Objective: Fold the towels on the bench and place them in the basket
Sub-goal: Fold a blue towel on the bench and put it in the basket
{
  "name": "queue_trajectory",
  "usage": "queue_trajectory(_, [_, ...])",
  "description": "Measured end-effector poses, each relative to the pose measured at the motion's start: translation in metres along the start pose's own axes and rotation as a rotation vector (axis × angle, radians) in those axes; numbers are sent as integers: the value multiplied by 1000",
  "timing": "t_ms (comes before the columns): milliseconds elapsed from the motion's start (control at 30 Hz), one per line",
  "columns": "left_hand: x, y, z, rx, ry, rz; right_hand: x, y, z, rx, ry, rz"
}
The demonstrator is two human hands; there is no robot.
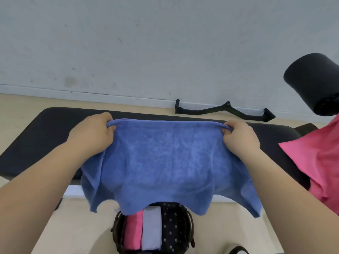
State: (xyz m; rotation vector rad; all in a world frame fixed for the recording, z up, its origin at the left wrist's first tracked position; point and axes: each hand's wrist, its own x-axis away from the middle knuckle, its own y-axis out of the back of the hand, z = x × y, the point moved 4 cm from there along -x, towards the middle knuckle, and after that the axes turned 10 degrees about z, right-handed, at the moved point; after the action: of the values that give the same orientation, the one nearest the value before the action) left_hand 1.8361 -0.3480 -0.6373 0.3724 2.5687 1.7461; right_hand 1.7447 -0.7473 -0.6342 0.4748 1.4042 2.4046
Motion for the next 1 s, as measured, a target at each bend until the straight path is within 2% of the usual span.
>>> queue_trajectory(100, [-14, 7, -11, 84, -32, -97, -12, 16, 1, 13, -30, -66])
queue_trajectory(167, [-21, 18, -19, 146, -35, -221, -20, 26, 3, 133, -48, -207])
queue_trajectory(233, [-27, 20, -23, 165, -10, -204, -22, 20, 15, 300, -33, -253])
queue_trajectory(333, [-28, 10, -18, 33, 39, -43, -13, -5, 58, 311, 189, -156])
queue_trajectory(433, [-23, 19, 0, 1, 139, -9, 14, -37, 107, 135, 392, 123])
queue_trajectory(500, [-18, 25, 11, 140, 184, 44, 35, -64, 129, 119, 465, 281])
queue_trajectory(567, [-11, 24, 18, 374, 193, 92, 47, -89, 142, 218, 513, 360])
queue_trajectory(633, [-8, 26, 23, 503, 168, 88, 49, -103, 149, 337, 529, 367])
queue_trajectory(700, [-9, 32, 30, 623, 165, 25, 50, -106, 155, 324, 512, 364])
queue_trajectory(767, [-15, 40, 37, 782, 182, -97, 52, -109, 163, 290, 511, 374])
queue_trajectory(867, [-24, 46, 46, 1160, 219, -324, 53, -113, 171, 317, 532, 351])
queue_trajectory(900, [-27, 46, 50, 1180, 227, -370, 51, -112, 173, 285, 535, 328])
queue_trajectory(1000, [-23, 43, 54, 866, 224, -315, 39, -109, 170, 167, 493, 272])
